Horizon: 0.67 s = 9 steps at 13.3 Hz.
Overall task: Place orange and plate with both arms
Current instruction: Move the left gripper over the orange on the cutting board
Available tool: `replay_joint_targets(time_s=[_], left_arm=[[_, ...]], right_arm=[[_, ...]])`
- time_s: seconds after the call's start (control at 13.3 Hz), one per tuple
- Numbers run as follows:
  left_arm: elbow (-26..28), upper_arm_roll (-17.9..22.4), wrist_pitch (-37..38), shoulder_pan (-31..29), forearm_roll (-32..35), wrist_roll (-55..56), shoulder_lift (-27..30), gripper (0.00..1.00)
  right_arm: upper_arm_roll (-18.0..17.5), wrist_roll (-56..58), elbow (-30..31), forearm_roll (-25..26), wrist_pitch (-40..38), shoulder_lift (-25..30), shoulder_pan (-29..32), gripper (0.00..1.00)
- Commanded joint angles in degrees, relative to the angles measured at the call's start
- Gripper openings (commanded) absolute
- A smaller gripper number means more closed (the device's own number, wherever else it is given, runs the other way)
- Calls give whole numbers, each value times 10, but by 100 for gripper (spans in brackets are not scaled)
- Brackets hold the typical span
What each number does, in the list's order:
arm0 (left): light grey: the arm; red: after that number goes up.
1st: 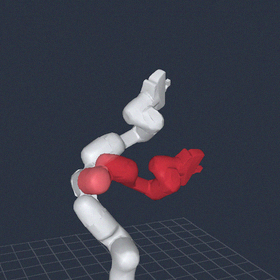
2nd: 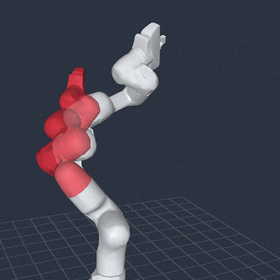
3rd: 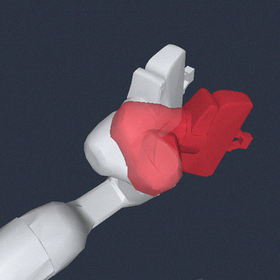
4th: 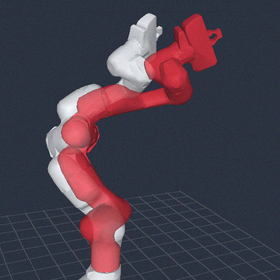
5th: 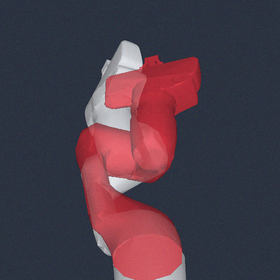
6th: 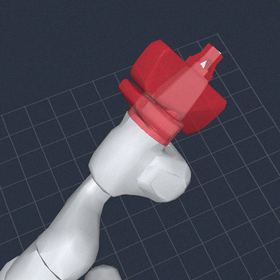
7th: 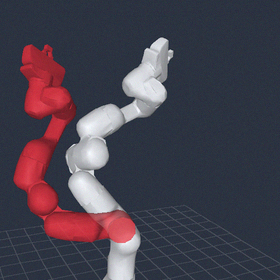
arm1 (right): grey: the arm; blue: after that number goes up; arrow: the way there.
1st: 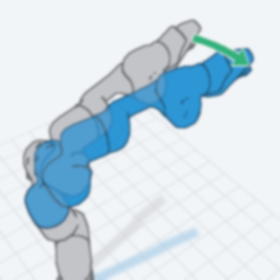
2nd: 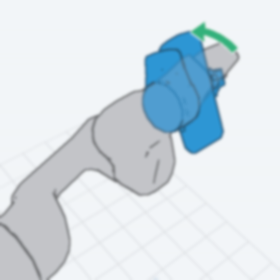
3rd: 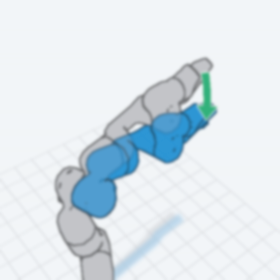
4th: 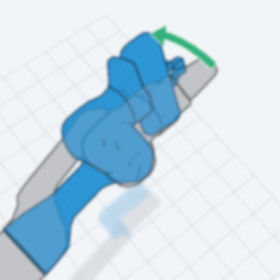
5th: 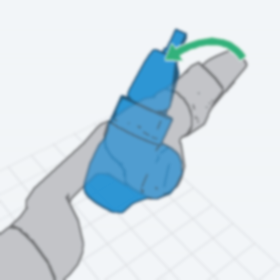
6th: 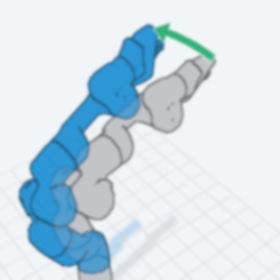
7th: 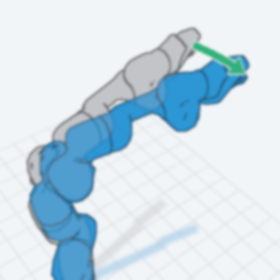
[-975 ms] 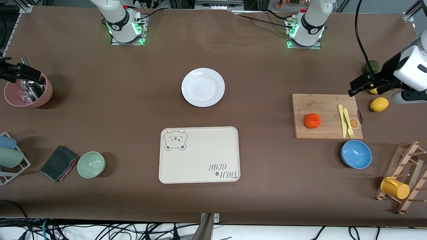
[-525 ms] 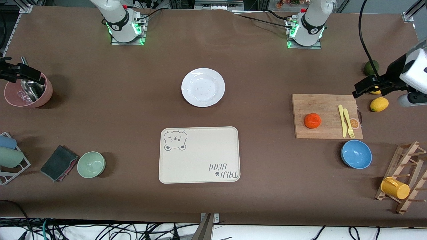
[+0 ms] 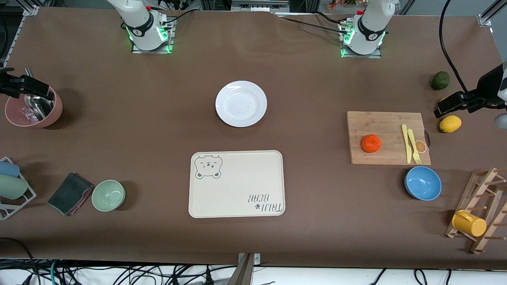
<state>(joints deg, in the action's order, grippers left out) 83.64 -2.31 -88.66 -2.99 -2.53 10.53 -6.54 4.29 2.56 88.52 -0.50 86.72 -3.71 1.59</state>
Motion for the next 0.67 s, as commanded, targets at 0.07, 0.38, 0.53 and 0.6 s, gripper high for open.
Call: replay_joint_targets(time_s=[0.07,0.38,0.53,0.6], left_arm=[[-14,-6,11,9,9,-13,-5,100],[-15,-3,6,2,7,-60,-18,100],[-14,-3,7,4,10,-64,-19,100],[-14,-4,8,4,10,-62,-18,100]], right_arm=[[-4,3,-12,-4,-19,0,-3,100],[-10,4,-12,-2,-20,0,-2,100],[-10,4,-13,-1,-19,0,-2,100],[-10,4,-12,-2,-19,0,-2,100]])
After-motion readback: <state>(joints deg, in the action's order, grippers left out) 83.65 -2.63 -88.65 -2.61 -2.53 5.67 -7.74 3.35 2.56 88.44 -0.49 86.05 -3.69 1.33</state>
